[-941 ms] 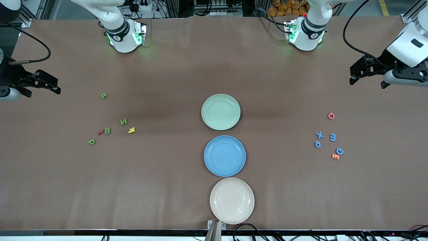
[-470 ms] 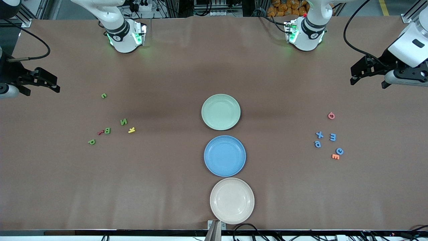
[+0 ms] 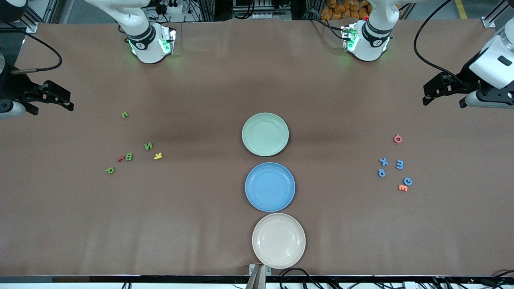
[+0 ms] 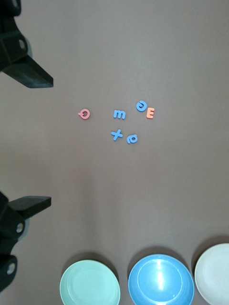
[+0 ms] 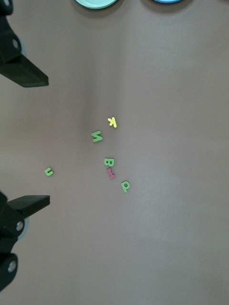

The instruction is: Sort letters by color into matching plates

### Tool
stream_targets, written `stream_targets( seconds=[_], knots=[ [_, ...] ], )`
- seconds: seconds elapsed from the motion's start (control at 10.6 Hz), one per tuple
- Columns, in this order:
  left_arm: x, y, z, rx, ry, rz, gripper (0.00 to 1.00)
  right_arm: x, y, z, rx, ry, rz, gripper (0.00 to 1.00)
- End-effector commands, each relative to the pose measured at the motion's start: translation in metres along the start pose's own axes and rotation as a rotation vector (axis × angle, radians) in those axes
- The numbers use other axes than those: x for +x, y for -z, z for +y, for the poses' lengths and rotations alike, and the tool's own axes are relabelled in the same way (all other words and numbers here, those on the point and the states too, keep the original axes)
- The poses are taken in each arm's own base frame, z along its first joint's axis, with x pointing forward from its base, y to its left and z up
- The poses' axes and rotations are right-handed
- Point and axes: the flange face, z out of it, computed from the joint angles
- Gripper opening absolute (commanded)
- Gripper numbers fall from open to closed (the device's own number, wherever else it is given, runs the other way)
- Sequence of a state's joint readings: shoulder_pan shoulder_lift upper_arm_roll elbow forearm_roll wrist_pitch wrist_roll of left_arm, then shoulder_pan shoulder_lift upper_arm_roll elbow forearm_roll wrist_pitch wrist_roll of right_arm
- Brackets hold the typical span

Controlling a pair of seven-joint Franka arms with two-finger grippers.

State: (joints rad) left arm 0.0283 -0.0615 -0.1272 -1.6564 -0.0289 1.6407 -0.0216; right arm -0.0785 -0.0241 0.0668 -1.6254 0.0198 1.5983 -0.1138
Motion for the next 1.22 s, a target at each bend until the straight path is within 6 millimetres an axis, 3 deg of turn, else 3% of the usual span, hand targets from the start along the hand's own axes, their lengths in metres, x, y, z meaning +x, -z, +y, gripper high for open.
stream_targets(
  seconds=[0.0,0.19,0.47,0.66,0.75,1.13],
  knots=[
    [0.002,-0.014,-0.014,-0.002,0.029,-0.033,1.0,-0.01,-0.013,0.0,-0.008,0.006,-0.001,1.0],
    [0.001,-0.028,-0.03,-0.001,0.059,-0.054,1.0,-0.01,-0.029,0.008,-0.007,-0.006,-0.013,1.0],
    [-0.002,-0.097,-0.061,0.055,0.105,-0.086,1.0,-0.018,-0.062,0.019,-0.01,-0.029,-0.006,1.0],
    [0.004,-0.127,-0.093,0.06,0.137,-0.094,1.0,-0.022,-0.073,0.023,-0.011,-0.037,-0.012,1.0],
    [0.01,-0.142,-0.095,0.058,0.138,-0.1,1.0,-0.024,-0.081,0.03,-0.01,-0.053,-0.019,1.0],
    [0.034,-0.203,-0.104,0.046,0.133,-0.092,1.0,-0.03,-0.144,0.072,-0.022,-0.126,0.031,1.0]
  ],
)
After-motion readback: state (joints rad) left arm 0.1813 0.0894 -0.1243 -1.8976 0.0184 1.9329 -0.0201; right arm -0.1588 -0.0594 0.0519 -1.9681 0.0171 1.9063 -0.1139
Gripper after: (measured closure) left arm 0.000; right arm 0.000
